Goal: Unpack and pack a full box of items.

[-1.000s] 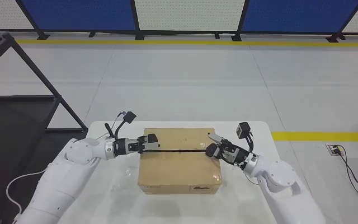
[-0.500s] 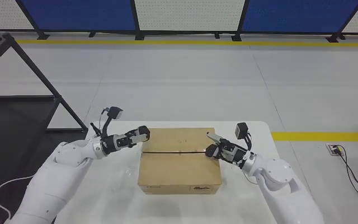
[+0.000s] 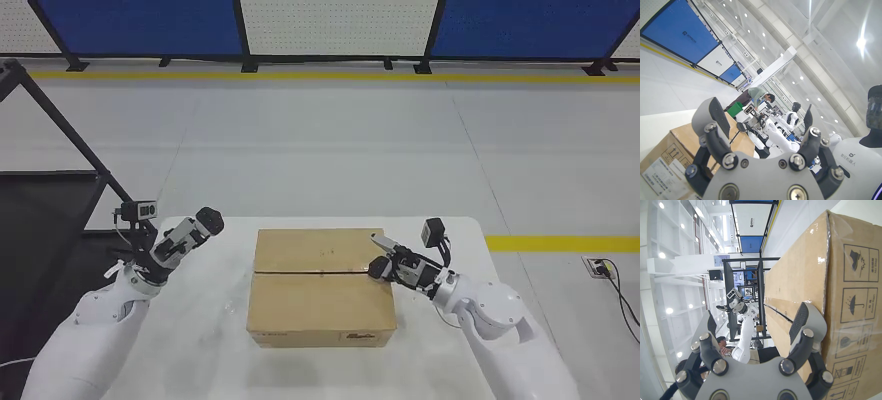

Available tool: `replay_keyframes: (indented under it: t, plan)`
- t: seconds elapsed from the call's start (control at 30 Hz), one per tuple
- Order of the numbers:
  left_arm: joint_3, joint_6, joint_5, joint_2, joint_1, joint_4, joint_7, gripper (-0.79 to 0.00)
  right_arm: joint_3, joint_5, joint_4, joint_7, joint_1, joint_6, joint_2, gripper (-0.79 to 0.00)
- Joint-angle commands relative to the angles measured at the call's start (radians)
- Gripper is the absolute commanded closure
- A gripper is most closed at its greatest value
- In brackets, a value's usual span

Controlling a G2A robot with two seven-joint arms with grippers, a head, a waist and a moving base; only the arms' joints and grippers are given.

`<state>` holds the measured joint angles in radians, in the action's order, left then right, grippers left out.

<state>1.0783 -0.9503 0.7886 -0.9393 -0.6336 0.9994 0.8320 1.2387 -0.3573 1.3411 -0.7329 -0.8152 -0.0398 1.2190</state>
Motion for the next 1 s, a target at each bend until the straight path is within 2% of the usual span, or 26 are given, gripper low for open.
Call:
replay_keyframes:
  t: [0.0, 0.53, 0.6, 0.8, 0.97]
  plan:
    - [0.000, 0.000, 0.000, 0.000, 0.000, 0.000, 0.000, -0.785, 0.000, 0.000, 0.000, 0.000, 0.000, 0.000, 0.000, -0.785]
    - [0.000, 0.000, 0.000, 0.000, 0.000, 0.000, 0.000, -0.785, 0.000, 0.000, 0.000, 0.000, 0.000, 0.000, 0.000, -0.785]
    - [0.013, 0.003, 0.006, 0.000, -0.011, 0.001, -0.041, -0.785, 0.000, 0.000, 0.000, 0.000, 0.000, 0.000, 0.000, -0.785]
    - [0.099, -0.021, -0.080, 0.013, -0.129, 0.102, -0.214, -0.785, 0.000, 0.000, 0.000, 0.000, 0.000, 0.000, 0.000, -0.785]
    - [0.175, 0.047, -0.070, 0.024, -0.299, 0.268, -0.359, -0.785, 0.000, 0.000, 0.000, 0.000, 0.000, 0.000, 0.000, -0.785]
